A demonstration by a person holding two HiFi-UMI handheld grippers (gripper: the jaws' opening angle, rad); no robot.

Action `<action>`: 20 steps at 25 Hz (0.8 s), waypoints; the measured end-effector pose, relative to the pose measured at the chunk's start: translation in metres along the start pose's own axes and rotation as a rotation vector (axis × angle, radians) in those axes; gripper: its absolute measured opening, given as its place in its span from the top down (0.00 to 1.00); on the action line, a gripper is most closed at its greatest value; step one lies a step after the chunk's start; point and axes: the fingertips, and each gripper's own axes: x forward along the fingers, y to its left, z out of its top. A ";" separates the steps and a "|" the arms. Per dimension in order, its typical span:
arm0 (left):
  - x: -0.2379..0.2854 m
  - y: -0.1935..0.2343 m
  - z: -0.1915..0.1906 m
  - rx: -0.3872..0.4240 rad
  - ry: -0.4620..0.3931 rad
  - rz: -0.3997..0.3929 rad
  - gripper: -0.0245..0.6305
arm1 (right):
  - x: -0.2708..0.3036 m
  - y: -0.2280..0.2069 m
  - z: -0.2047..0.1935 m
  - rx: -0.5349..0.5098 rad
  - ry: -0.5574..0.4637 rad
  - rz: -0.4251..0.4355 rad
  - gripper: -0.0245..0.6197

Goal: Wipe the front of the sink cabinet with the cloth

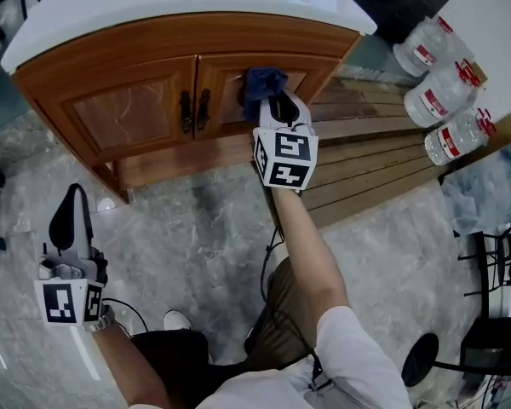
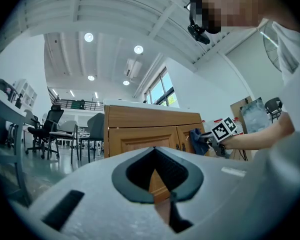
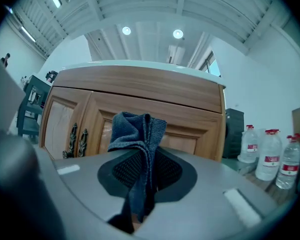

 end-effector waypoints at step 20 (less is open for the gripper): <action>0.012 -0.013 0.001 -0.009 0.001 -0.021 0.96 | -0.014 -0.129 -0.028 0.076 0.053 -0.234 0.85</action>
